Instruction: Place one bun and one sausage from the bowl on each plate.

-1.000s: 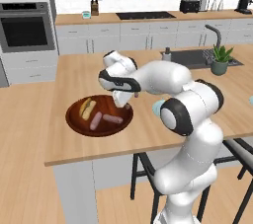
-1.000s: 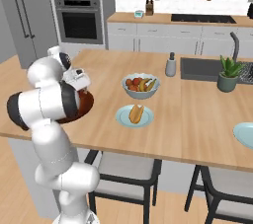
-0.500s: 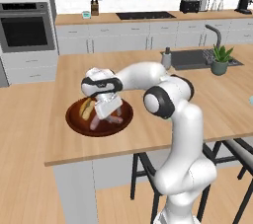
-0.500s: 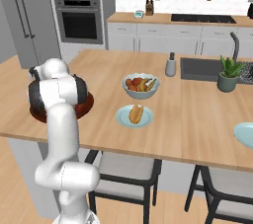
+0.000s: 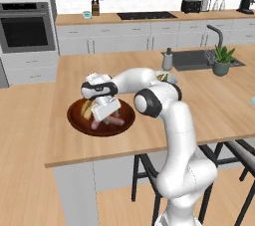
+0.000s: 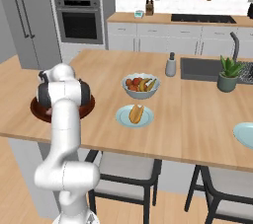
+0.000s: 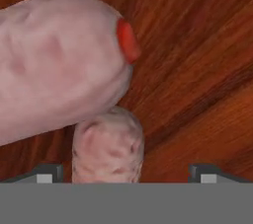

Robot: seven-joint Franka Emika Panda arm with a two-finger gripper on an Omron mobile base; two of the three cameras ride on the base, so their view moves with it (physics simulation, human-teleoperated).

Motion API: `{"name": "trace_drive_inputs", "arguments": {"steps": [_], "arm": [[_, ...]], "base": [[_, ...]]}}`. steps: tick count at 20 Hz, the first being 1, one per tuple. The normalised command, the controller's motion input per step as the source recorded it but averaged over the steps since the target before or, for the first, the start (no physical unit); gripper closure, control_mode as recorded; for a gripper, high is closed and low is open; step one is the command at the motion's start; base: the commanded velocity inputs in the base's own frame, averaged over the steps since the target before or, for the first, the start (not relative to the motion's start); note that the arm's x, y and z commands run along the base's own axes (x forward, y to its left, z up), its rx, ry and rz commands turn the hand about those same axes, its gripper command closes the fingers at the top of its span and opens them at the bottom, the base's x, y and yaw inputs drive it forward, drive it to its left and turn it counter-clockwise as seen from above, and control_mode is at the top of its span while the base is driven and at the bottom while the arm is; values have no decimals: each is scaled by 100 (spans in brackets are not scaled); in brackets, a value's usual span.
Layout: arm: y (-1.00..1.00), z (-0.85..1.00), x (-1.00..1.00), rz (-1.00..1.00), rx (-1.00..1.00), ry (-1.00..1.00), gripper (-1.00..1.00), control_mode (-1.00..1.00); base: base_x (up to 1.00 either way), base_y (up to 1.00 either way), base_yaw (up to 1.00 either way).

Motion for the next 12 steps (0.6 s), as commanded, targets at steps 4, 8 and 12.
{"name": "trace_drive_inputs", "arguments": {"steps": [4, 8, 12], "arm": [[-37, -88, -24, -17, 4, -4, -100, -100], [-41, -52, -77, -20, 10, -16, 100, -100], [-43, -66, -79, -22, 6, -15, 100, -100]], "base": [[0, 0, 0], [0, 0, 0], [0, 0, 0]]}}
